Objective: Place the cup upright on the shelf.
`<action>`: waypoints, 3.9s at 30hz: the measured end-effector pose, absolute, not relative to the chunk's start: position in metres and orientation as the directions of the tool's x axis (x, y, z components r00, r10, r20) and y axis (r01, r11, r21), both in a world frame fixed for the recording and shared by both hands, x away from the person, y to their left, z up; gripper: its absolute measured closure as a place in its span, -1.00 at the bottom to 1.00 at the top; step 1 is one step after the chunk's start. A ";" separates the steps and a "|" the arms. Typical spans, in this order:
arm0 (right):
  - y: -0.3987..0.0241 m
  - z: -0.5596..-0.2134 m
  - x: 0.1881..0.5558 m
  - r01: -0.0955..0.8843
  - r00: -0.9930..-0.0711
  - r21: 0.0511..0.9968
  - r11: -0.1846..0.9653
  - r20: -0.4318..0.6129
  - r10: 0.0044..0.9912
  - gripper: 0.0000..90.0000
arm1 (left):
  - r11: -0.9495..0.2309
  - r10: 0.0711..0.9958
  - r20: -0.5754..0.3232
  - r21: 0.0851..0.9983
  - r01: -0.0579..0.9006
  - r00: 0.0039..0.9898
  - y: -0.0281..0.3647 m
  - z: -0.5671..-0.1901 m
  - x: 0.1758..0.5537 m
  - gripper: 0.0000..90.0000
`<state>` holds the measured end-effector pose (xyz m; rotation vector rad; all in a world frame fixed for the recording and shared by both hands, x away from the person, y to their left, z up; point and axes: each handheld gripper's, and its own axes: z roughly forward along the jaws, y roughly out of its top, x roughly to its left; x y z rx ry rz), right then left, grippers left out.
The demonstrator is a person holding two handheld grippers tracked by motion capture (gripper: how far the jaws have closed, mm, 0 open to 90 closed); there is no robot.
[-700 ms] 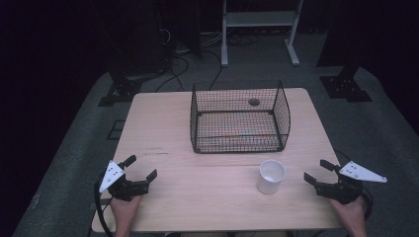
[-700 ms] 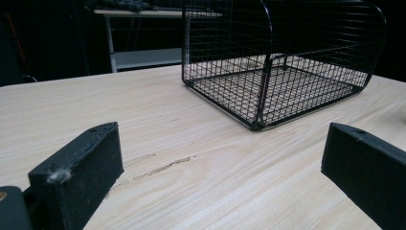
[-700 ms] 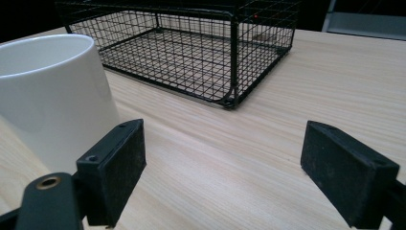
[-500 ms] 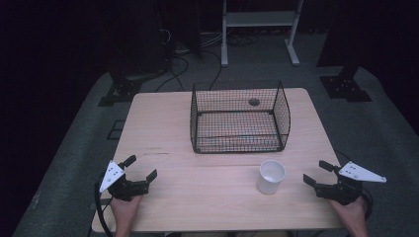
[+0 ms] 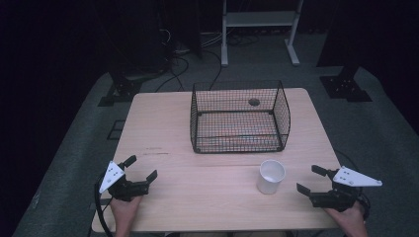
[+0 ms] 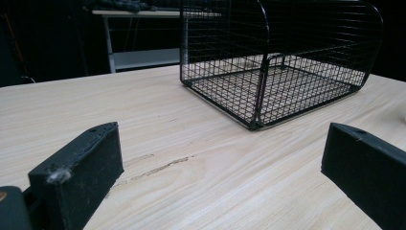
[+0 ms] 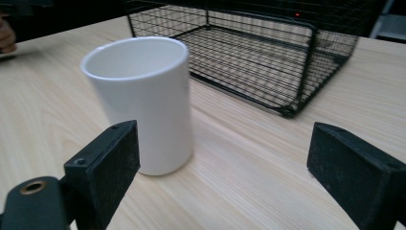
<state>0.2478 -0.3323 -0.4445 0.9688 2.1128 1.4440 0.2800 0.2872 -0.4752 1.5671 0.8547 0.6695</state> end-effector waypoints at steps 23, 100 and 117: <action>-0.289 -0.434 0.252 0.304 -0.778 0.902 0.307 0.049 0.626 -0.94 | -0.058 0.823 -0.041 0.986 0.157 0.566 0.288 -0.475 0.280 -1.00; -0.227 -0.320 0.360 0.277 -0.905 0.870 0.408 0.093 0.416 -0.58 | -0.049 0.821 -0.048 0.987 0.154 0.569 0.289 -0.475 0.281 -1.00; -0.207 -0.299 0.392 0.271 -0.915 0.856 0.440 0.086 0.395 -0.58 | -0.047 0.819 -0.050 0.987 0.153 0.572 0.289 -0.475 0.281 -1.00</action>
